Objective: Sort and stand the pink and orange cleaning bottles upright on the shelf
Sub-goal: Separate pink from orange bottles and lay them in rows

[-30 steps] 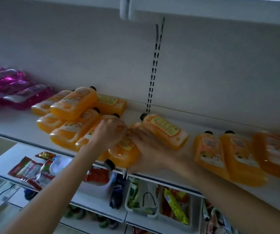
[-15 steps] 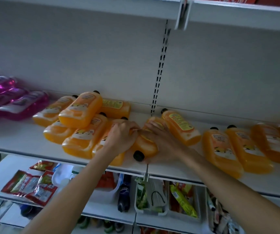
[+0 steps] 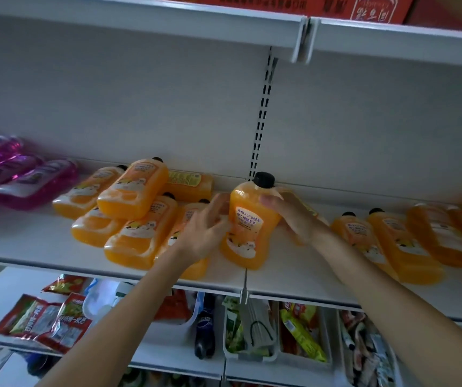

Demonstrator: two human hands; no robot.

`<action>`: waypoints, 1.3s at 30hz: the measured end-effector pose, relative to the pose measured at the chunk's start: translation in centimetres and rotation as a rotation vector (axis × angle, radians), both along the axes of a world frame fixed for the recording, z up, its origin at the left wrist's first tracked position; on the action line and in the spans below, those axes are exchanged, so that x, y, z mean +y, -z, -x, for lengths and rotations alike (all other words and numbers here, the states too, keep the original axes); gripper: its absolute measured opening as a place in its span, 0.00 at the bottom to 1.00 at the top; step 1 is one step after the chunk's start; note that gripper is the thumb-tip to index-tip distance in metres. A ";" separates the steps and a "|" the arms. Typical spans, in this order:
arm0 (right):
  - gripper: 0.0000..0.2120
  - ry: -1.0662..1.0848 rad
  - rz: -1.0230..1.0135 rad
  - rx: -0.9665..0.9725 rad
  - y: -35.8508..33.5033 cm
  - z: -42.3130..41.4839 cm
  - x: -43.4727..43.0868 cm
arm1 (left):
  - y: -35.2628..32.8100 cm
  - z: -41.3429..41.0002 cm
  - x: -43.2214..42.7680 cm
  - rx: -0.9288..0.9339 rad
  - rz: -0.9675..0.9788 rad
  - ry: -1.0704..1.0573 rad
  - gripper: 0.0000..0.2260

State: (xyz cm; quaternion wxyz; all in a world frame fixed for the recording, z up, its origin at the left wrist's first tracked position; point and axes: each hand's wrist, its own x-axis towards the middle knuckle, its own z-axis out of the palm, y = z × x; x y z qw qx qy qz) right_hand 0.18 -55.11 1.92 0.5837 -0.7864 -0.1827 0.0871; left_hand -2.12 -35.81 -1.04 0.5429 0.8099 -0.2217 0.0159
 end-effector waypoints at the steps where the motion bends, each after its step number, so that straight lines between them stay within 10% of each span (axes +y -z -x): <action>1: 0.30 0.033 -0.025 0.031 0.2 0.0 -0.2 | 0.2 -0.3 -0.2 -0.005 -0.072 0.041 0.20; 7: 0.37 0.112 0.001 0.004 0.1 0.2 -0.6 | 1.2 -0.9 -1.2 -0.087 -0.495 0.009 0.49; 12: 0.18 0.457 0.051 -0.321 0.5 0.6 -0.1 | 1.0 -0.8 -1.5 -0.061 -0.558 -0.034 0.48; 15: 0.25 0.594 0.094 -0.476 1.1 0.9 -0.3 | 1.3 -0.7 -1.9 -0.133 -0.583 -0.052 0.45; 22: 0.52 0.389 0.220 -0.202 4.4 2.1 -0.2 | 0.3 0.3 -1.5 -0.128 -0.618 -0.038 0.38; 39: 0.36 0.269 0.265 -0.262 4.6 1.4 1.4 | 1.6 -1.0 -1.1 -0.226 -0.600 -0.048 0.51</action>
